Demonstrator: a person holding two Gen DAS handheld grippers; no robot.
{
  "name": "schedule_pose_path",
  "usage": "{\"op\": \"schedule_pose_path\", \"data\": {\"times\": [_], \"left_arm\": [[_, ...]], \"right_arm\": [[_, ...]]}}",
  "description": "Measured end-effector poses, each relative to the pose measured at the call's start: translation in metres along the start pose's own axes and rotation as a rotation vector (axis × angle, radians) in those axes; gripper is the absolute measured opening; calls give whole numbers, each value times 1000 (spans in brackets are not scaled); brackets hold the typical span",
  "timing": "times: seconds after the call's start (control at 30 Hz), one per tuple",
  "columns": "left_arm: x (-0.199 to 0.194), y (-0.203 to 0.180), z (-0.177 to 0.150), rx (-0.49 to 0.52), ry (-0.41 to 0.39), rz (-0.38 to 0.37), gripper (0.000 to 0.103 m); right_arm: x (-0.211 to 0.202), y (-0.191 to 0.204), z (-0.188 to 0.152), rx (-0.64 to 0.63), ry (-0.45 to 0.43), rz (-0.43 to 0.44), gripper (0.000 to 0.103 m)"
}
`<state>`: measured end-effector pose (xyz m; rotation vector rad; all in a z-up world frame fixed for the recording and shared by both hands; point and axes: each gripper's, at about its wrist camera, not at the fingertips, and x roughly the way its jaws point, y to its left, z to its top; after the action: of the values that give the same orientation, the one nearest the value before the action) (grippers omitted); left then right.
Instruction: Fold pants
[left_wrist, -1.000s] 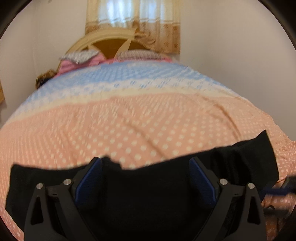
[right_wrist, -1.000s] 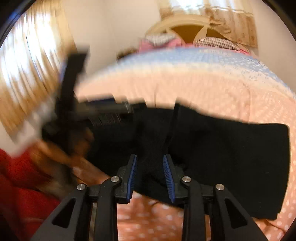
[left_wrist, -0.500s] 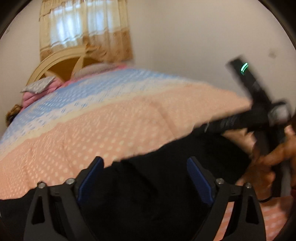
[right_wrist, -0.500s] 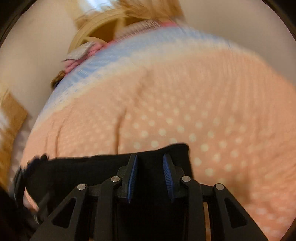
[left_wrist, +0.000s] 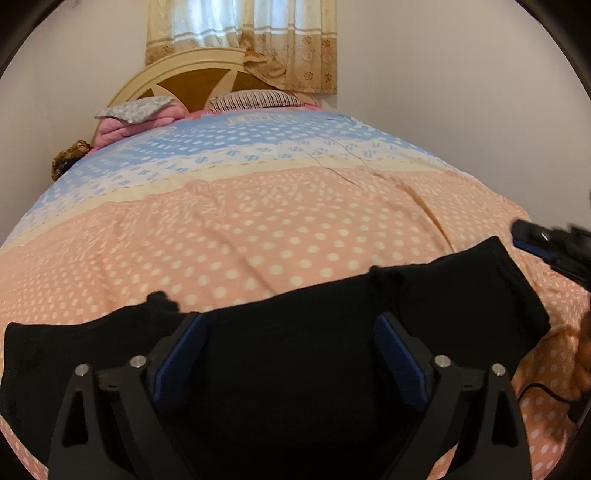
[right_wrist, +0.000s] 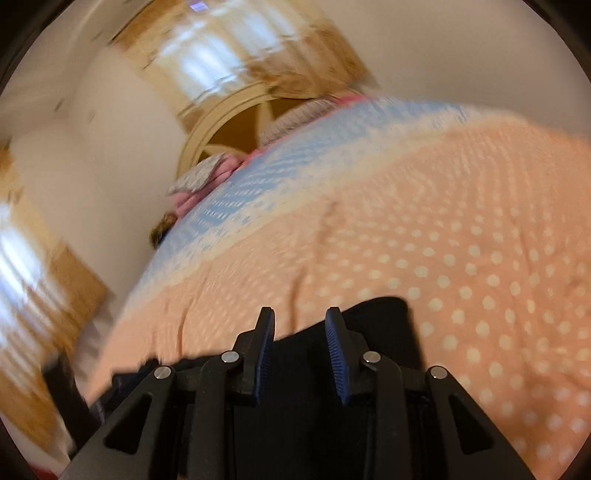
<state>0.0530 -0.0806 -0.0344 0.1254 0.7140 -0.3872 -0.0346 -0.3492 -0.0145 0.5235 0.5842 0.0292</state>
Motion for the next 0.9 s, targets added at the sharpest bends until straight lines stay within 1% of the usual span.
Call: {"op": "schedule_pose_path", "data": {"times": [0.03,0.07,0.13,0.2,0.23,0.27,0.3,0.33,0.37,0.4,0.47,0.5,0.53,0.6,0.63,0.73,0.77,0.8,0.83,0.87,0.9], "left_arm": [[3,-1,-3,11,8,-3,97],[11,-3,-6,27,33,4,97],[16,-3,-9,47,56,8,97],[9,1,-8,49,40,-11,97],[3,8,-7,44,23,-14,97],[-6,14,-6,41,7,-1,97],[-12,22,-6,41,-13,22,97],[-19,34,-5,39,-33,52,97],[-26,48,-6,31,-47,86,97],[-34,68,-8,10,-59,128,97],[-46,108,-15,-56,-73,208,97],[-52,127,-19,-93,-74,249,97],[-59,155,-25,-152,-74,310,97],[-67,194,-37,-250,-71,388,97],[-73,216,-45,-311,-69,423,97],[-81,260,-65,-456,-54,465,97],[-81,269,-71,-494,-48,458,97],[-78,276,-76,-530,-39,443,95],[-75,282,-83,-559,-23,425,92],[-69,286,-89,-587,0,405,89],[-63,289,-93,-610,23,384,79]], "right_arm": [[-3,15,-7,-60,14,-9,31],[-2,28,-15,-100,37,0,31],[11,53,-35,-167,121,27,31],[37,71,-55,-217,234,-2,35],[52,76,-67,-233,283,-41,40],[55,84,-73,-268,237,-77,50],[56,90,-75,-286,218,-83,58],[58,99,-75,-304,230,-84,67],[58,106,-75,-317,231,-104,67],[55,115,-75,-325,210,-113,67],[38,131,-74,-318,129,-24,67],[32,137,-75,-321,107,0,67],[28,147,-77,-333,86,23,67],[28,163,-82,-341,70,43,67],[33,169,-88,-323,69,49,67],[53,171,-101,-231,92,56,67],[61,170,-108,-200,112,54,67],[75,167,-117,-165,156,50,67],[77,167,-124,-155,180,44,68],[79,170,-129,-172,154,26,68],[79,174,-131,-198,137,8,70]]}}
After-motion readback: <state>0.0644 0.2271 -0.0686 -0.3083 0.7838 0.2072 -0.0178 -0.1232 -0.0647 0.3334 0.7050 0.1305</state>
